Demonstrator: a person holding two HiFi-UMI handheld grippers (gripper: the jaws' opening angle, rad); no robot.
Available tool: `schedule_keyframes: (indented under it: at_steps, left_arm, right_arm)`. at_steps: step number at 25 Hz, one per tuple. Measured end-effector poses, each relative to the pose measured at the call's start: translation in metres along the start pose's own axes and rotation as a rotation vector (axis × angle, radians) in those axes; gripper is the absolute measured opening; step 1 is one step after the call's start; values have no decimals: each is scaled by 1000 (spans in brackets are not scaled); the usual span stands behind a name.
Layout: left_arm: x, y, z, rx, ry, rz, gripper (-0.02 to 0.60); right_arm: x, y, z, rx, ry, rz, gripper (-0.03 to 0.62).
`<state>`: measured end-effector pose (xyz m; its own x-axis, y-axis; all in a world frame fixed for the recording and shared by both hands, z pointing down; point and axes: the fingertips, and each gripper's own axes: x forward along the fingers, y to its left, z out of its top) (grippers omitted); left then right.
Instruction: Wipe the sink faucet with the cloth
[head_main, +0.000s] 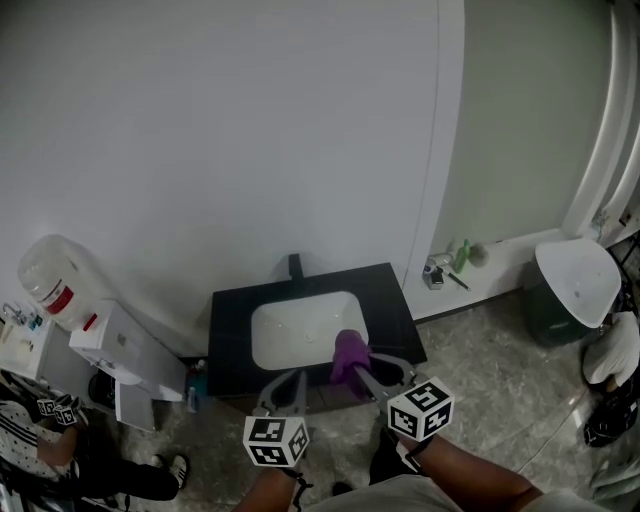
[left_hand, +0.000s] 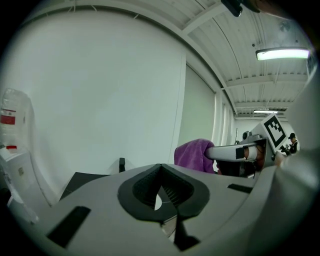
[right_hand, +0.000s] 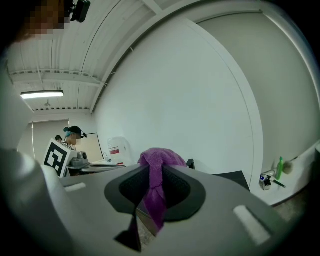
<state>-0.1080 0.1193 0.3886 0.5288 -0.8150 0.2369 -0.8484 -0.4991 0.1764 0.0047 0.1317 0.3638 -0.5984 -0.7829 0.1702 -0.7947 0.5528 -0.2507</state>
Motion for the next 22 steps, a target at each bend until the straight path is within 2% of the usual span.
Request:
schedule_keyframes:
  at_steps: [8, 15, 22]
  left_arm:
    - [107, 27, 13, -23, 2, 41, 5]
    - [214, 53, 37, -58, 0, 129, 5]
    - [273, 74, 53, -81, -2, 197, 5]
  right_arm:
    - [75, -91, 12, 5, 24, 65, 66]
    - [146, -177, 38, -5, 77, 153, 66]
    - [199, -221, 56, -9, 108, 227, 66]
